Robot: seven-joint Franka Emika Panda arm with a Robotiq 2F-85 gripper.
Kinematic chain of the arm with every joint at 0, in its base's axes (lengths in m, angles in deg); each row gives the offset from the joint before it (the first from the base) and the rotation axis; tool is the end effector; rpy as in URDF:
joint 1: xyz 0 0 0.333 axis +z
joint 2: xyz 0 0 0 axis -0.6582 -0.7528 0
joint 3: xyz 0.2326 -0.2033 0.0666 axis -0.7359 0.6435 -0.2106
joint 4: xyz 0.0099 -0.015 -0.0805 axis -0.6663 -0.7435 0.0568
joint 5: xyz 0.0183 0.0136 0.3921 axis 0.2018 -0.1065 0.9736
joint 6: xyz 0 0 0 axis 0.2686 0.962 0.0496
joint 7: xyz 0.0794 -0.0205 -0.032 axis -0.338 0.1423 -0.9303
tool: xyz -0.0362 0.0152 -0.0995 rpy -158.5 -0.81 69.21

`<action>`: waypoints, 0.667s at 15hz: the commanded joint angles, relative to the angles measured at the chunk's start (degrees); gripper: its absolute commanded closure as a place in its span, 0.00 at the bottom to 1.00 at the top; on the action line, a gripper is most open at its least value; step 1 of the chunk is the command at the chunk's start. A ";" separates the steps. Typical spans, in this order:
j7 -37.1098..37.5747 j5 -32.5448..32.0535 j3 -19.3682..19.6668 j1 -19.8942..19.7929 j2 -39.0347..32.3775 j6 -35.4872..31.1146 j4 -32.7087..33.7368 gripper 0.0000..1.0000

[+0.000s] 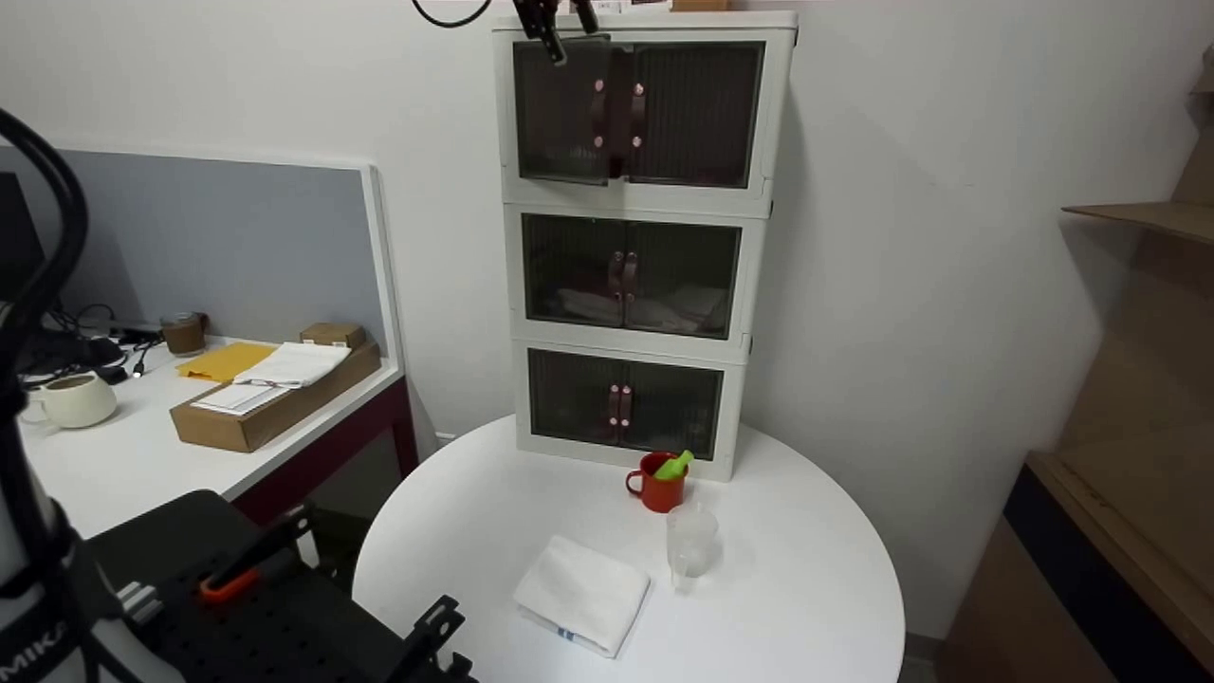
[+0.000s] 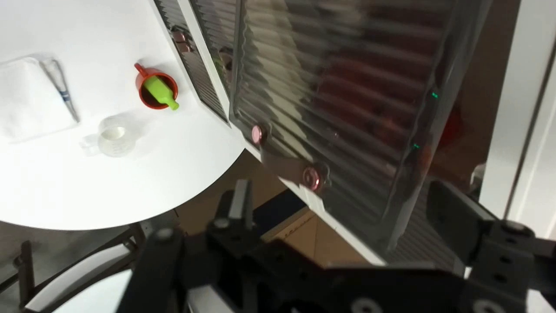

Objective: Open the two doors of the topmost shelf

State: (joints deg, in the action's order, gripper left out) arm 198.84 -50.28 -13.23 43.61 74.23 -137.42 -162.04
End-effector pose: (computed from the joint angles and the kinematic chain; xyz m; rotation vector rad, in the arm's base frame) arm 0.6119 0.1196 0.6039 -1.9189 1.9892 -0.7749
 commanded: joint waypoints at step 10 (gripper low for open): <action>-0.06 -1.20 6.26 2.33 -1.20 -3.15 -2.03 0.00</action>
State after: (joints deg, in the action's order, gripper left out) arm 198.85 -50.65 -8.05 44.74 71.75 -138.14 -163.44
